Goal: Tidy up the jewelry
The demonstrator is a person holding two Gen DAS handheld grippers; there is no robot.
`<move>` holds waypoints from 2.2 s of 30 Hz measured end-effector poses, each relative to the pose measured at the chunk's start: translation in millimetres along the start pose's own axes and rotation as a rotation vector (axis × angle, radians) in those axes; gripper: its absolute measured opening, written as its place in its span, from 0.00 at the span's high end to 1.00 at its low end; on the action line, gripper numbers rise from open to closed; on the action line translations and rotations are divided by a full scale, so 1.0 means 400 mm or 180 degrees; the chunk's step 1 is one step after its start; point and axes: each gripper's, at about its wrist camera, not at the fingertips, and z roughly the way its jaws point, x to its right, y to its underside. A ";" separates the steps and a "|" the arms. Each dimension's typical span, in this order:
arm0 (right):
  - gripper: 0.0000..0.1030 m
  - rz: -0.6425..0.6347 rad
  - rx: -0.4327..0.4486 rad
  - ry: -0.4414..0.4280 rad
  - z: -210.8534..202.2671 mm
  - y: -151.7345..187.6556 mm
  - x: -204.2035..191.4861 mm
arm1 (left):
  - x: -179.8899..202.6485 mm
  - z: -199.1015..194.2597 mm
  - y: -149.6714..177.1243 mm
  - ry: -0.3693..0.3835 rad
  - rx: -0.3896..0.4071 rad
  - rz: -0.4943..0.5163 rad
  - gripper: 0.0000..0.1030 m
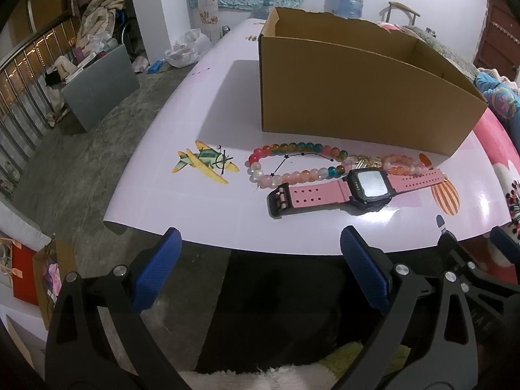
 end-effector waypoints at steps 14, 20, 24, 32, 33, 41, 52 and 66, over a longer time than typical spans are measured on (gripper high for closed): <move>0.05 -0.0278 0.0168 0.0179 -0.019 -0.036 -0.035 | -0.064 0.020 -0.007 0.0068 0.0018 0.0163 0.08; 0.06 -0.0442 0.0670 -0.0369 -0.100 -0.063 -0.044 | -0.105 0.017 -0.032 0.0234 0.0067 0.0000 0.08; 0.06 -0.0700 0.0603 -0.0364 -0.081 -0.076 -0.051 | -0.119 0.013 -0.051 0.0387 0.0187 0.0026 0.08; 0.06 -0.1146 0.0904 -0.0712 -0.087 -0.089 -0.050 | -0.142 0.000 -0.074 0.0898 0.0285 -0.0009 0.08; 0.06 -0.1195 0.0866 -0.0745 -0.081 -0.089 -0.052 | -0.139 -0.001 -0.075 0.0937 0.0307 0.0003 0.08; 0.16 -0.1618 0.0458 -0.1241 -0.015 -0.099 -0.082 | -0.102 -0.004 -0.072 0.1027 0.0478 0.0273 0.08; 0.43 -0.2368 0.0041 -0.1517 0.088 -0.114 -0.159 | -0.058 0.009 -0.036 0.0764 0.0529 0.0788 0.28; 0.53 -0.2719 -0.0314 -0.1629 0.132 -0.122 -0.184 | 0.029 0.003 -0.009 0.0723 0.0633 0.1505 0.52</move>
